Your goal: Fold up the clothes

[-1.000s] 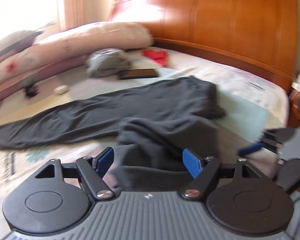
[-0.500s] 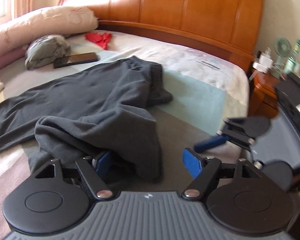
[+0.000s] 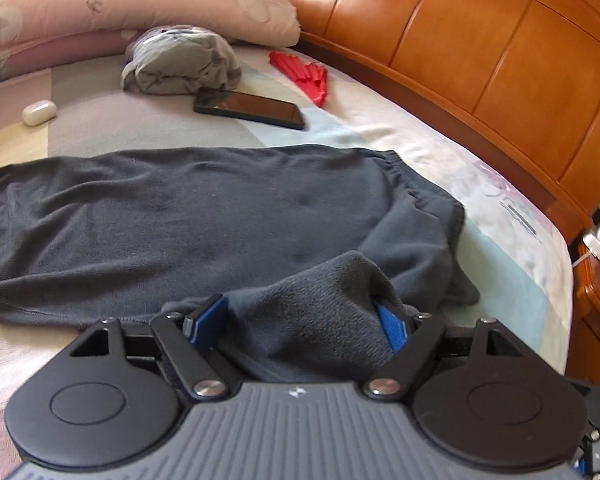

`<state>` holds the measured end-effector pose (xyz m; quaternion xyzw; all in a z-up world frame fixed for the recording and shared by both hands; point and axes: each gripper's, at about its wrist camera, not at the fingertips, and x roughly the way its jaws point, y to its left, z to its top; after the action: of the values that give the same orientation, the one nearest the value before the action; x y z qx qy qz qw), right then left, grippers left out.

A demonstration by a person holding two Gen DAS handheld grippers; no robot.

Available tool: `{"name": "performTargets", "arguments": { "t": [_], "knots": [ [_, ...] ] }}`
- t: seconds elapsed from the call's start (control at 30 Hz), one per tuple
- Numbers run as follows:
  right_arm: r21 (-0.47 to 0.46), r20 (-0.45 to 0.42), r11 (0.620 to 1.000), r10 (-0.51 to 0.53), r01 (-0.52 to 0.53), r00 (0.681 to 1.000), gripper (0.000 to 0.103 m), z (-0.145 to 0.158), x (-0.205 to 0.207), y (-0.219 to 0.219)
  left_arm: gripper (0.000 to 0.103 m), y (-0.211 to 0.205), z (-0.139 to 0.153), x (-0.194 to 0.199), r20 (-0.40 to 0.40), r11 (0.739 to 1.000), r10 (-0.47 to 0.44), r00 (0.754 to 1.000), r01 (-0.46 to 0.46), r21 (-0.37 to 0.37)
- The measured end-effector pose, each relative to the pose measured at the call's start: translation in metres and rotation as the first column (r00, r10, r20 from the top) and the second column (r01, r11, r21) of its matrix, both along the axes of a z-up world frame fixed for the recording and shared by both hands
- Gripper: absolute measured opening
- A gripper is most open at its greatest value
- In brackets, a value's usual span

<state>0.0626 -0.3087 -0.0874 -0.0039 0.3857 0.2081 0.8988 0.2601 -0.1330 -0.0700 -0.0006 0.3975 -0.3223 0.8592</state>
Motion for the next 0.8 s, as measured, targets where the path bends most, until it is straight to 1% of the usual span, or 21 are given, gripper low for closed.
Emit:
{"name": "performTargets", "arguments": {
  "t": [0.13, 0.3, 0.47, 0.57, 0.63, 0.7, 0.8],
  "knots": [
    [-0.007, 0.01, 1.0, 0.009, -0.009, 1.0, 0.103, -0.001, -0.001, 0.0, 0.08, 0.004, -0.004, 0.007, -0.007, 1.0, 0.002, 1.0, -0.002, -0.005],
    [-0.01, 0.018, 1.0, 0.01, -0.01, 1.0, 0.103, -0.001, -0.001, 0.0, 0.078, 0.02, 0.016, -0.009, 0.042, 1.0, 0.005, 0.999, -0.006, 0.021],
    [-0.013, 0.022, 1.0, -0.005, 0.005, 1.0, 0.103, -0.001, -0.001, 0.0, 0.079, 0.042, 0.041, -0.049, 0.121, 0.996, -0.03, 0.992, 0.02, 0.085],
    [-0.02, 0.032, 1.0, -0.018, 0.018, 0.999, 0.103, -0.002, -0.002, 0.002, 0.08, 0.058, 0.049, -0.079, 0.175, 0.994, -0.015, 0.984, -0.004, 0.112],
    [-0.037, 0.039, 0.999, -0.023, 0.025, 0.999, 0.103, -0.002, -0.003, 0.006, 0.081, 0.068, 0.049, -0.099, 0.204, 0.992, 0.0, 0.979, -0.027, 0.127],
    [-0.064, 0.046, 0.998, -0.027, 0.03, 0.999, 0.103, -0.002, -0.003, 0.01, 0.081, 0.075, 0.044, -0.117, 0.227, 0.986, 0.019, 0.974, -0.056, 0.157],
    [-0.093, 0.052, 0.995, -0.037, 0.042, 0.998, 0.103, -0.003, -0.003, 0.016, 0.081, 0.082, 0.03, -0.134, 0.225, 0.979, 0.034, 0.974, -0.077, 0.189]
  ]
}}
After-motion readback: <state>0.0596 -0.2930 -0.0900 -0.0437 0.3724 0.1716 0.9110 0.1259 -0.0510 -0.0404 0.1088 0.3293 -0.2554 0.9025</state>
